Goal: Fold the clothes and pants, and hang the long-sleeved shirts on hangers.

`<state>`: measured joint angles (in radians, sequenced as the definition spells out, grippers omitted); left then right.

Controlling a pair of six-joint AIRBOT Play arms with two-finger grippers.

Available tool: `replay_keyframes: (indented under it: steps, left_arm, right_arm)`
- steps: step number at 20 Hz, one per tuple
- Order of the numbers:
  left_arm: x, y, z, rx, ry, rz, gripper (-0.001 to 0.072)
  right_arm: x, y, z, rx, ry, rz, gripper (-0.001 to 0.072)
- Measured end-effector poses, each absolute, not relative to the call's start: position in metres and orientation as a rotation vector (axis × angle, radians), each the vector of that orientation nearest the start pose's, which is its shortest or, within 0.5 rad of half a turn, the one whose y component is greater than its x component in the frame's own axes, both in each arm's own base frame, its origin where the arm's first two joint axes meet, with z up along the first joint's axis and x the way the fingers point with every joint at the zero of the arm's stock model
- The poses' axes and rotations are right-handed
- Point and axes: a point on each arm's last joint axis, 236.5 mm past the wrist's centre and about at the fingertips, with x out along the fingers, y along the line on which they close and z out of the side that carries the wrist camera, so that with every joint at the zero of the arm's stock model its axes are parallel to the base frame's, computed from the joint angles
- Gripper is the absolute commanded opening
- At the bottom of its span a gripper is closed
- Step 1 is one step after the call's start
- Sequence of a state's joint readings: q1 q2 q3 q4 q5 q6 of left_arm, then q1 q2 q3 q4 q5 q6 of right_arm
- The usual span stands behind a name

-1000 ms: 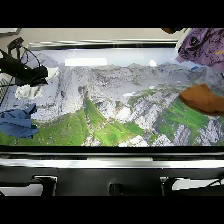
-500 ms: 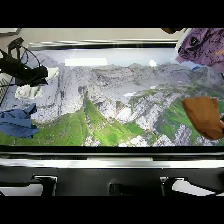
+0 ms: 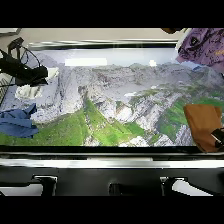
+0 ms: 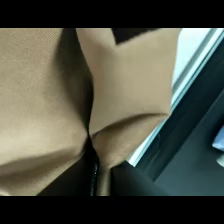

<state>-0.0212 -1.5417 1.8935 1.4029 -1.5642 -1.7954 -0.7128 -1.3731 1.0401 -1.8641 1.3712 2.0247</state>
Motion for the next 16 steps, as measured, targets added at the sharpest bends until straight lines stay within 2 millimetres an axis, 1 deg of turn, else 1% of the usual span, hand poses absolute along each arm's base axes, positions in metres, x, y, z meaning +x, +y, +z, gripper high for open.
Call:
replay_keyframes:
  steps: [1, 2, 3, 4, 5, 6, 8, 10, 11, 12, 13, 14, 15, 16]
  left_arm:
    - [0.448, -0.049, 0.135, -0.286, 1.226, -0.028, 0.0018]
    - [0.448, -0.049, 0.135, -0.286, 1.226, -0.028, 0.0018]
    - [0.448, -0.049, 0.135, -0.286, 1.226, -0.028, 0.0018]
    - [0.448, -0.049, 0.135, -0.286, 1.226, -0.028, 0.0018]
    - [0.448, -0.049, 0.135, -0.286, 1.226, -0.028, 0.0018]
    - [0.448, -0.049, 0.135, -0.286, 1.226, -0.028, 0.0019]
    - [0.448, -0.049, 0.135, -0.287, 1.226, -0.027, 0.0019]
    - [0.448, -0.049, 0.135, -0.288, 1.225, -0.026, 0.0018]
    - [0.448, -0.049, 0.135, -0.289, 1.223, -0.027, 0.0018]
    - [0.449, -0.049, 0.135, -0.289, 1.221, -0.026, 0.0019]
    - [0.449, -0.049, 0.135, -0.289, 1.22, -0.027, 0.0019]
    - [0.449, -0.049, 0.135, -0.289, 1.219, -0.027, 0.0019]
    - [0.449, -0.049, 0.135, -0.289, 1.219, -0.027, 0.0018]
    - [0.449, -0.049, 0.135, -0.288, 1.219, -0.027, 0.0018]
  right_arm:
    - [0.177, -0.243, -0.057, 0.634, 1.576, -1.085, 0.0036]
    - [0.173, -0.243, -0.058, 0.627, 1.588, -1.088, 0.0061]
    - [0.169, -0.243, -0.059, 0.616, 1.599, -1.095, 0.0173]
    - [0.166, -0.245, -0.059, 0.601, 1.608, -1.106, 0.0223]
    - [0.16, -0.246, -0.058, 0.582, 1.625, -1.119, 0.025]
    - [0.156, -0.248, -0.056, 0.566, 1.638, -1.13, 0.0321]
    - [0.147, -0.249, -0.053, 0.541, 1.671, -1.153, 0.0323]
    - [0.147, -0.253, -0.044, 0.534, 1.668, -1.17, 0.0317]
    - [0.155, -0.258, -0.036, 0.536, 1.639, -1.168, 0.0315]
    - [0.169, -0.264, -0.026, 0.546, 1.587, -1.149, 0.0305]
    - [0.194, -0.27, -0.014, 0.571, 1.506, -1.102, 0.0295]
    - [0.222, -0.273, -0.001, 0.593, 1.415, -1.039, 0.0274]
    - [0.255, -0.274, 0.015, 0.602, 1.316, -0.96, 0.018]
    - [0.293, -0.269, 0.035, 0.594, 1.216, -0.864, 0.0148]
